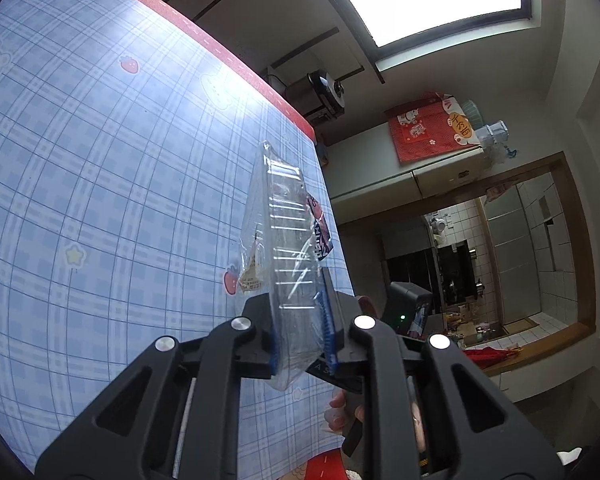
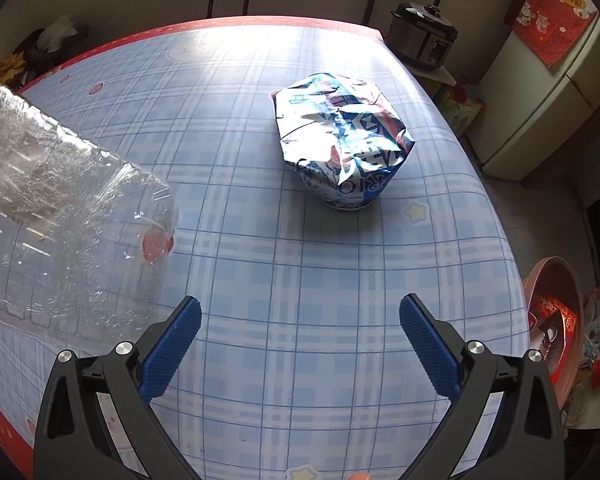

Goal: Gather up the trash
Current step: 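Grasp the blue STRONG snack bag with the right gripper while the left holds the container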

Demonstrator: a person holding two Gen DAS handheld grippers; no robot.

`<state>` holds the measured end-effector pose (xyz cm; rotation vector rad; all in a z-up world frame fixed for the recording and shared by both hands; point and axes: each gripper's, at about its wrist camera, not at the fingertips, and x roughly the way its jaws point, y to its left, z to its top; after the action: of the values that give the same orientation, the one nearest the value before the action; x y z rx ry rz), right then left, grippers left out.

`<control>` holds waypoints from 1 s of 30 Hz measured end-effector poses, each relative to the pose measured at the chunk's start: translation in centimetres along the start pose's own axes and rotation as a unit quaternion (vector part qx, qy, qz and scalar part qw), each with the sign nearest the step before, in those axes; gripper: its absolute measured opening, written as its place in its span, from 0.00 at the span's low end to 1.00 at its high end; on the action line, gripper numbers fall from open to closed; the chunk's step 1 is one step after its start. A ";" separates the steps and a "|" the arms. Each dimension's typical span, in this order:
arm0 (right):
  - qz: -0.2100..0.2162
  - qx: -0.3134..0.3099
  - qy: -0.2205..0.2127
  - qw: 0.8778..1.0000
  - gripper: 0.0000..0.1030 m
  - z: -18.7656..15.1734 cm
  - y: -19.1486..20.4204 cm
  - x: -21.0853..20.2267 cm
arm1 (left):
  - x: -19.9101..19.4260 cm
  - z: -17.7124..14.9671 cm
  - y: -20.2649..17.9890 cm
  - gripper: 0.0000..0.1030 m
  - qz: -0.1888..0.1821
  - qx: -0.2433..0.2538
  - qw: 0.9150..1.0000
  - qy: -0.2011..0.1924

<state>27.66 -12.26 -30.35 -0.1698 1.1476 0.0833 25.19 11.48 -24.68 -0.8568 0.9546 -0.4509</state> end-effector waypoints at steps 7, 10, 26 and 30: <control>0.002 -0.013 -0.025 1.000 0.95 4.4 -3.0 1.1 | -2.4 0.4 0.1 0.20 0.039 0.031 0.998 -0.037; -0.006 -0.057 -0.027 0.998 0.95 6.3 -2.2 2.0 | -3.1 0.6 0.8 0.20 0.050 0.029 0.997 -0.048; 0.027 -0.088 0.043 0.995 0.82 10.2 -1.2 6.8 | -6.1 -0.3 3.3 0.22 0.086 0.014 0.993 -0.074; 0.051 -0.073 0.017 0.996 0.82 8.8 -1.4 4.7 | -6.3 -0.7 2.4 0.22 0.094 0.029 0.992 -0.076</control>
<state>37.71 -12.15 -30.97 -0.2435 1.1847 0.2570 21.19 16.88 -23.49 -0.7308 0.8675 -0.2456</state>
